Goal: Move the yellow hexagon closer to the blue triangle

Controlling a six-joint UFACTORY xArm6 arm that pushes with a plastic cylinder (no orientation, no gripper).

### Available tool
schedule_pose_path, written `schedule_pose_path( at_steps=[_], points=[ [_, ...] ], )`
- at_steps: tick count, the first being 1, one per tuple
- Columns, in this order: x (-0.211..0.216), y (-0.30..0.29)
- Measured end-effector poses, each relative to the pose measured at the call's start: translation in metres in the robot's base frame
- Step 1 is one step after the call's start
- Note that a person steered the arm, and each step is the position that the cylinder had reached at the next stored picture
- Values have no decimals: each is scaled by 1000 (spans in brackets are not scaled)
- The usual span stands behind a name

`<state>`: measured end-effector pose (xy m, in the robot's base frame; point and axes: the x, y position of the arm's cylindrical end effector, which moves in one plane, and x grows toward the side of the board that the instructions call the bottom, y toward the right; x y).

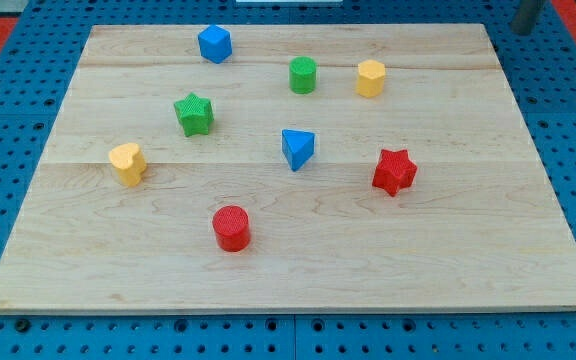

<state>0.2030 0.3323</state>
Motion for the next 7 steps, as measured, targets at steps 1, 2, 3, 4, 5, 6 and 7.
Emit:
schedule_pose_path(
  at_steps=[1,2,3,4,5,6,7],
  points=[
    [0,4],
    [25,-27],
    [47,-110],
    [62,-159],
    [77,-160],
    [92,-173],
    [106,-190]
  ],
)
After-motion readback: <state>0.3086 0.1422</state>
